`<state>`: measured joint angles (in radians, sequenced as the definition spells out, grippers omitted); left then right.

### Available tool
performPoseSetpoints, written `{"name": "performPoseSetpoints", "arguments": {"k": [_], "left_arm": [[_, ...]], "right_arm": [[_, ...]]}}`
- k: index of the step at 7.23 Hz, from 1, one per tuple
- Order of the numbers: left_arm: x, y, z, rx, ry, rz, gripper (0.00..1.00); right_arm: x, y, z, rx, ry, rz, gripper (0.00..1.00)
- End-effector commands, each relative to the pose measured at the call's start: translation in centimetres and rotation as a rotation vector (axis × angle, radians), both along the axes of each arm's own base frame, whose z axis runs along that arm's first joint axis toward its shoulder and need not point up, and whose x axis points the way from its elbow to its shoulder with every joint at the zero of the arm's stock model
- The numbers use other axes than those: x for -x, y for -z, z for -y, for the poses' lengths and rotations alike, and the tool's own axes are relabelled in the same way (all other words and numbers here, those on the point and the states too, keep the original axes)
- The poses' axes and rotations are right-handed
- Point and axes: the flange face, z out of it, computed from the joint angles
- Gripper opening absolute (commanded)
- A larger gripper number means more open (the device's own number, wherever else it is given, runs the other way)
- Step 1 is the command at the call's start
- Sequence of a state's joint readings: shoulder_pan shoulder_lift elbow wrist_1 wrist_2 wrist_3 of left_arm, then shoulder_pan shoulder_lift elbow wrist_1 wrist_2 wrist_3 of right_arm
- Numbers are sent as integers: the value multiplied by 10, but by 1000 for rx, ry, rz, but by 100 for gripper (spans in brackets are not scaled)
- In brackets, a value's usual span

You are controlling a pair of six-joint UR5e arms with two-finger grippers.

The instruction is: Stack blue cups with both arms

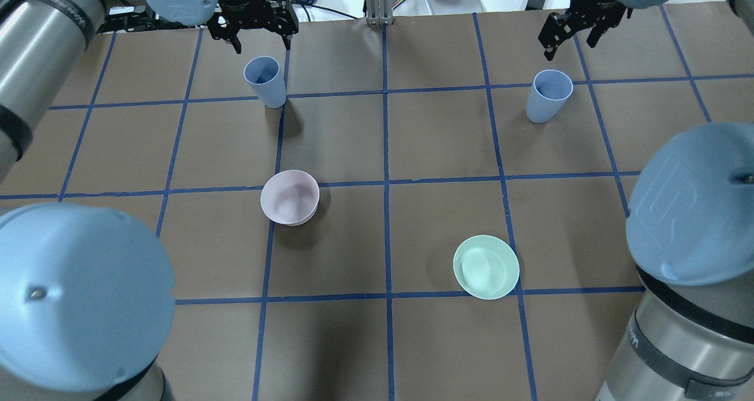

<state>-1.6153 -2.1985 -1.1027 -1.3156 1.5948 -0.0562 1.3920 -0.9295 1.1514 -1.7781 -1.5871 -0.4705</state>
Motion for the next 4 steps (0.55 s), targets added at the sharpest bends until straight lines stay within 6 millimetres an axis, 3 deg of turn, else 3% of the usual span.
{"name": "performPoseSetpoints", "arguments": {"k": [1, 2, 3, 4], "left_arm": [[1, 61, 28, -37, 59, 11, 100], [0, 74, 30, -57, 60, 18, 100], [0, 85, 29, -74, 64, 21, 84], [0, 89, 29, -80, 67, 23, 46]], "right_arm": [[11, 30, -4, -81, 2, 14, 100], [12, 35, -5, -89, 1, 12, 100], [14, 46, -2, -102, 3, 10, 100], [15, 58, -1, -118, 21, 12, 99]]}}
